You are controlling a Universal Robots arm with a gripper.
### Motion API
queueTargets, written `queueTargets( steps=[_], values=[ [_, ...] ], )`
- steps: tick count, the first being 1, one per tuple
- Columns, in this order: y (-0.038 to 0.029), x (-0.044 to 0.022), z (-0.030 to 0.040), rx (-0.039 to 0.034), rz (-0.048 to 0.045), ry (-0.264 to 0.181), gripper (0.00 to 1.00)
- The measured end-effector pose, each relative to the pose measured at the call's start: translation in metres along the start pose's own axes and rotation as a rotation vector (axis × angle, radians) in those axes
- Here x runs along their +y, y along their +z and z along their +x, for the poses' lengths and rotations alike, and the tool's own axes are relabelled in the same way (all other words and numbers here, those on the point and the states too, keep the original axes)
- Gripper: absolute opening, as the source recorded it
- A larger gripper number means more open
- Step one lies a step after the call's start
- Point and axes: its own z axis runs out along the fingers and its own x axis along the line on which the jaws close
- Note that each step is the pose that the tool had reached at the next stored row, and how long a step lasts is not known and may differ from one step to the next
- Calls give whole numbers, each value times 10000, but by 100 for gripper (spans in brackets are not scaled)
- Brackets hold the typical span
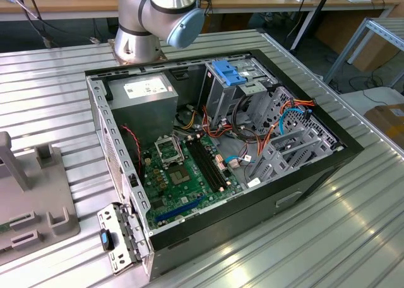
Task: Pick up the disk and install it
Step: 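Pick up the disk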
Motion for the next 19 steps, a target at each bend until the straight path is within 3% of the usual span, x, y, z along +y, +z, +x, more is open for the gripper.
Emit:
queueTargets(
  steps=[7, 16, 19],
  values=[
    [3, 0, 0, 0, 0, 0, 11],
    [124, 1, -1, 0, 1, 1, 11],
    [134, 1, -1, 1, -2, 0, 11]
  ],
)
